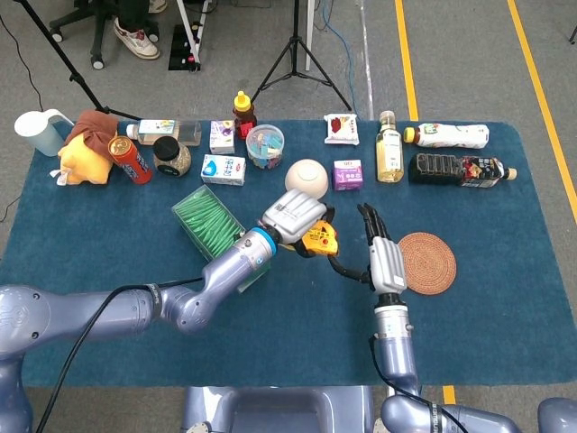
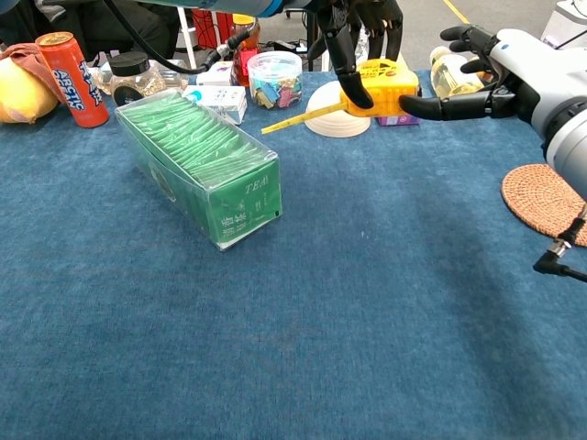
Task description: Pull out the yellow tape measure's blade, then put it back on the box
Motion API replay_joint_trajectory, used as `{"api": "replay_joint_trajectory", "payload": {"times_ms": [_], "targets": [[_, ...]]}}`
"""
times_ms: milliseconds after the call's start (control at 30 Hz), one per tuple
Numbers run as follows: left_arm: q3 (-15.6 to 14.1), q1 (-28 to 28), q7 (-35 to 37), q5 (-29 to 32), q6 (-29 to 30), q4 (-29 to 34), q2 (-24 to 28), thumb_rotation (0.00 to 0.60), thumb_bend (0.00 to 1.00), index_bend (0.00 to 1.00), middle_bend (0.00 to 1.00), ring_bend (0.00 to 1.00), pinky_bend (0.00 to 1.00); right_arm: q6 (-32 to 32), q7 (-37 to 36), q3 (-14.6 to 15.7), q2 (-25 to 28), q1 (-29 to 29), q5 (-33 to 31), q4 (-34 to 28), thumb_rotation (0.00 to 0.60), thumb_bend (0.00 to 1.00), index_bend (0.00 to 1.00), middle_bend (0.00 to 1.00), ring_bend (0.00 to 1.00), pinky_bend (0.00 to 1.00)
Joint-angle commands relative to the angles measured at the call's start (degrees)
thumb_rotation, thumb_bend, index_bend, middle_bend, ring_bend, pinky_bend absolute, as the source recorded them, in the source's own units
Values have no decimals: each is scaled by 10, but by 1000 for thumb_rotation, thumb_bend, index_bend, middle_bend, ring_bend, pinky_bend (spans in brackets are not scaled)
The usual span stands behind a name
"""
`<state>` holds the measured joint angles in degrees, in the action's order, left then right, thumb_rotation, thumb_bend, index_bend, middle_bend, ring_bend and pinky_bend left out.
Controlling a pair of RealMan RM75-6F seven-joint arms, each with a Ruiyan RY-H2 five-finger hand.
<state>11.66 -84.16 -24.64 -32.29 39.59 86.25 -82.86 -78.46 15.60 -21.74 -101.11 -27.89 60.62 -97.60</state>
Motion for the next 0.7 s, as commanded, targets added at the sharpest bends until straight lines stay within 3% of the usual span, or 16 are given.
{"api": "replay_joint_trajectory", "payload": {"times_ms": [33,700], "targets": [[-1,0,1,0,-1,0,0,600,350,632,483,464,634,-1,0,0,0,-1,-1,1,405,294,0,37,88,220],[-8,2,13,-9,-2,-2,7,600,358,632,485,464,634,-5,-3,-4,3,-1,-12,6,403,362,0,44,101,222]]}}
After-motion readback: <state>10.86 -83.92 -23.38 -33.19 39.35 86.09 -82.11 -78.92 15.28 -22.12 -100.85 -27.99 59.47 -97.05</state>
